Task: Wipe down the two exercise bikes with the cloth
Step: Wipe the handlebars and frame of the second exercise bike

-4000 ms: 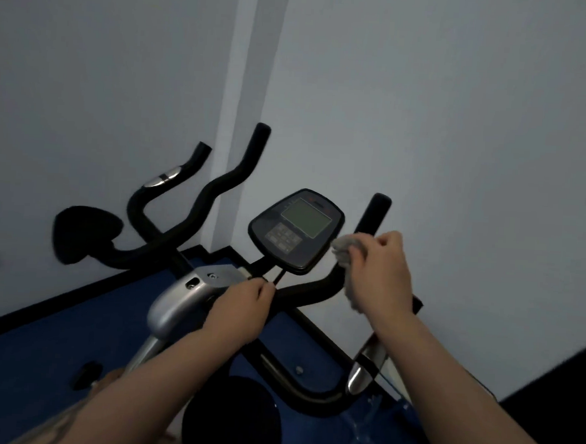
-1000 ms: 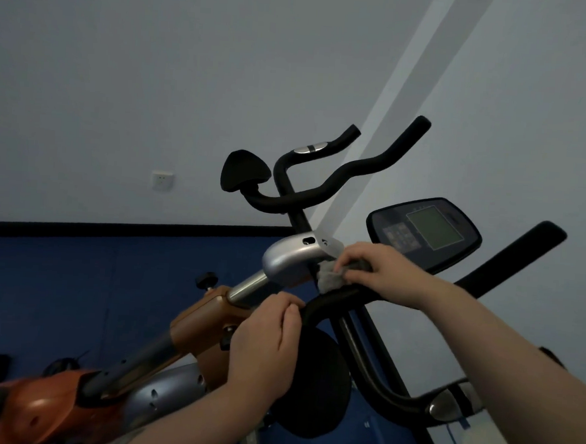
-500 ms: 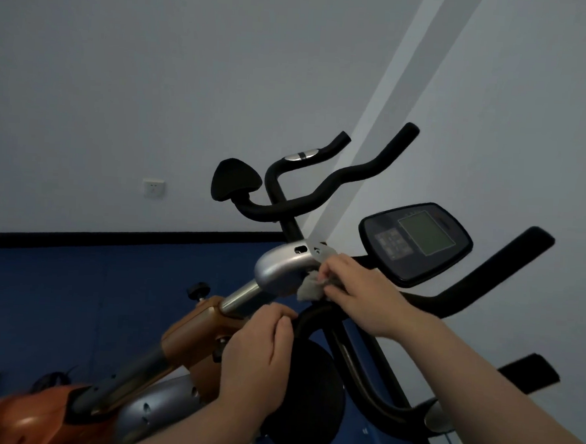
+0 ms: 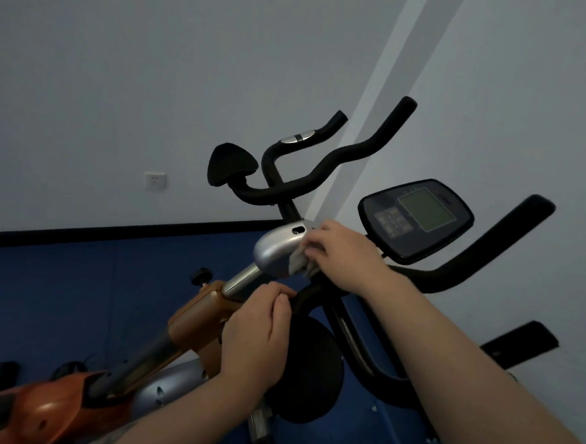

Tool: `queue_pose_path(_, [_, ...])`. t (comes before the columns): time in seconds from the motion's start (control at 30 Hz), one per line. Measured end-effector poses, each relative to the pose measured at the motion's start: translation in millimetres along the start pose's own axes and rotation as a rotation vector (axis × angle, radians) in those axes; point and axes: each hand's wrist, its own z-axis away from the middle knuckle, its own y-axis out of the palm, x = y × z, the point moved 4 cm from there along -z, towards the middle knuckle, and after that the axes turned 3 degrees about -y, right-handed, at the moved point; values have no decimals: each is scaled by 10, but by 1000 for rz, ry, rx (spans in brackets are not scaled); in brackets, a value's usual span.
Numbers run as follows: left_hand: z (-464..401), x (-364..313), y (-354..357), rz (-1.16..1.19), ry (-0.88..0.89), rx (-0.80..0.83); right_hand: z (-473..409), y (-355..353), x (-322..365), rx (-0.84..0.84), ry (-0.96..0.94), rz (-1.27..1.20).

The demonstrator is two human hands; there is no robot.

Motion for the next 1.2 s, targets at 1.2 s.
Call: queue_pose_path(1.2, [101, -471, 131, -350, 138, -124, 1395, 202, 67, -214, 112, -141])
